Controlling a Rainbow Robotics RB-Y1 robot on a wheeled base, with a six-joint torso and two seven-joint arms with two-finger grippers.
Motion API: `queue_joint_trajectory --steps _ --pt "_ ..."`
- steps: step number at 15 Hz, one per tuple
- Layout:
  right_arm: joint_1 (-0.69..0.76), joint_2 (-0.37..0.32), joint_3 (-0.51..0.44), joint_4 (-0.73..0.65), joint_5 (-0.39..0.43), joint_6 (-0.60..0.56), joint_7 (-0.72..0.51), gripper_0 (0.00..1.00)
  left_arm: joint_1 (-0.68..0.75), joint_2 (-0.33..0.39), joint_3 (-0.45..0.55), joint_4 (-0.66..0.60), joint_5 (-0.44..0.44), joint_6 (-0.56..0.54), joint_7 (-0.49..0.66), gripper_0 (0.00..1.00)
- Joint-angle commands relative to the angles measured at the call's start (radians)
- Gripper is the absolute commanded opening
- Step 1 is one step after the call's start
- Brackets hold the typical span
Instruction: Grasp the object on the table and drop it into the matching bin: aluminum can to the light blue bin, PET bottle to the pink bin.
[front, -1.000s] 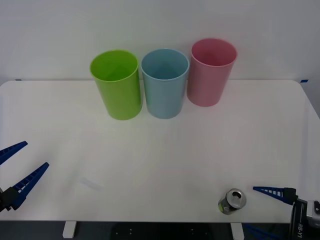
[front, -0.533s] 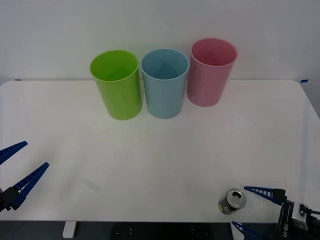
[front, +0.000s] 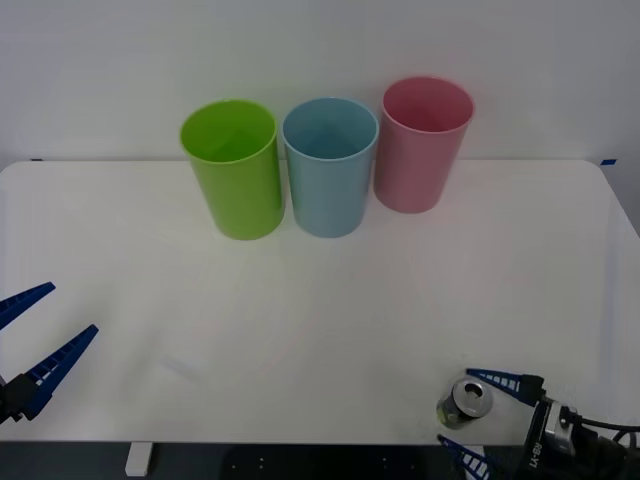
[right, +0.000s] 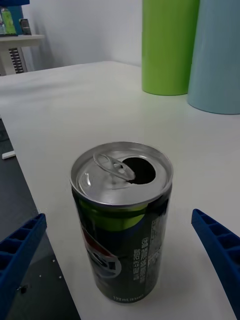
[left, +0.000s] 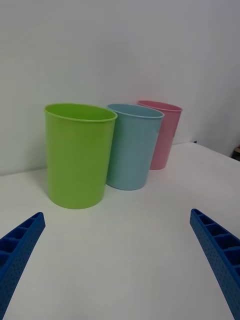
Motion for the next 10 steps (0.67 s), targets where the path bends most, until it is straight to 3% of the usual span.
queue_joint_trajectory --steps 1,9,10 --pt "-0.008 0.023 0.003 -0.001 0.012 0.016 0.010 1.00 0.000 0.000 0.000 0.000 0.000 0.000 0.000 1.00" --pt "-0.014 0.034 0.008 -0.001 0.018 0.034 0.024 1.00 0.000 0.000 0.000 0.000 0.000 0.000 0.000 1.00" --pt "-0.014 0.034 0.007 -0.001 0.018 0.036 0.024 0.61 0.000 0.000 0.000 0.000 0.000 0.000 0.000 1.00"
